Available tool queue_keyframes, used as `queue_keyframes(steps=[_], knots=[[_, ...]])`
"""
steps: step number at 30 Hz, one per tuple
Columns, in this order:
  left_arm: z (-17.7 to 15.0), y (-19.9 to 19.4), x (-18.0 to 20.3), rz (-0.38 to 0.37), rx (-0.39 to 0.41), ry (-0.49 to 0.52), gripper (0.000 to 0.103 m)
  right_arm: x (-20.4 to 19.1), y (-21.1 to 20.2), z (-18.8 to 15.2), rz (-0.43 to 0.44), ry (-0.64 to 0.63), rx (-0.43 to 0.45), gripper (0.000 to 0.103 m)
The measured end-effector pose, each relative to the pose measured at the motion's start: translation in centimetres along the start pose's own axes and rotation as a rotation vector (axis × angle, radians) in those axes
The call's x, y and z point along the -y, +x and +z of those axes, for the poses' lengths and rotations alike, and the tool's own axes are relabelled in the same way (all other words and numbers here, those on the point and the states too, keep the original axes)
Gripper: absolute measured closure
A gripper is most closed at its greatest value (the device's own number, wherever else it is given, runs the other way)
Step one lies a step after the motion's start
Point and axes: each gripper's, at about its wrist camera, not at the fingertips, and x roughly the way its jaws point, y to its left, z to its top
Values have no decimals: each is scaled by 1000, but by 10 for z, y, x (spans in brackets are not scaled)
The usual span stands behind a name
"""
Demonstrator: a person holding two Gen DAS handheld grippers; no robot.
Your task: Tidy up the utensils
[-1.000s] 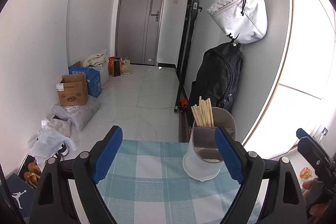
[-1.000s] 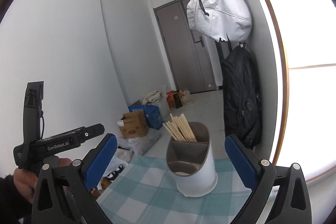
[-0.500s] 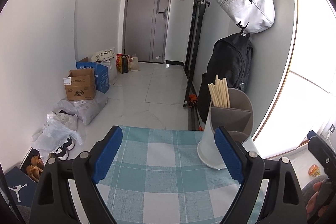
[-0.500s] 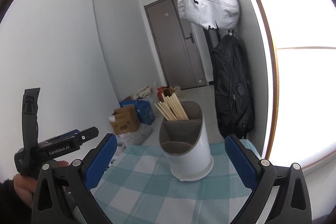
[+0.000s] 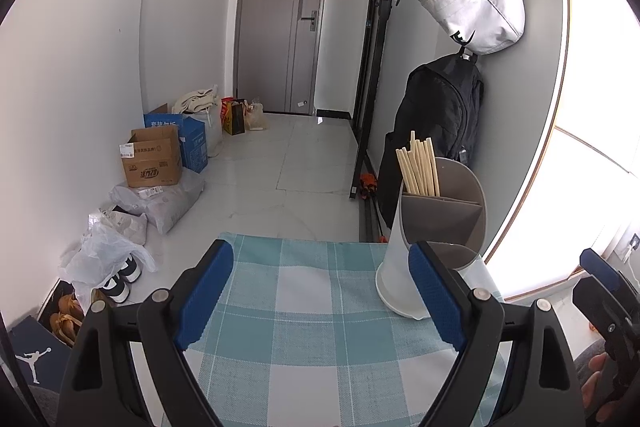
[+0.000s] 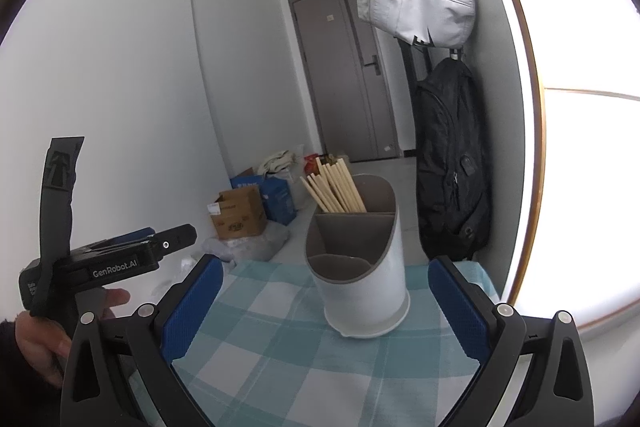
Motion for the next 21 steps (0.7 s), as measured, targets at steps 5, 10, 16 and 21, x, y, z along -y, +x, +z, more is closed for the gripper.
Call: queue_keyframes(steps=[5, 10, 16, 21], knots=[[-1, -1, 2, 6, 10, 12, 17, -3, -1, -1, 2, -17, 1, 0], [-2, 1, 2, 12, -5, 9, 17, -2, -1, -1, -3, -16, 1, 0], [-1, 1, 4, 10, -5, 14, 17, -1, -1, -2, -10, -11, -3, 0], [-2, 0, 5, 10, 1, 16, 17, -3, -2, -2, -9, -16, -2, 0]])
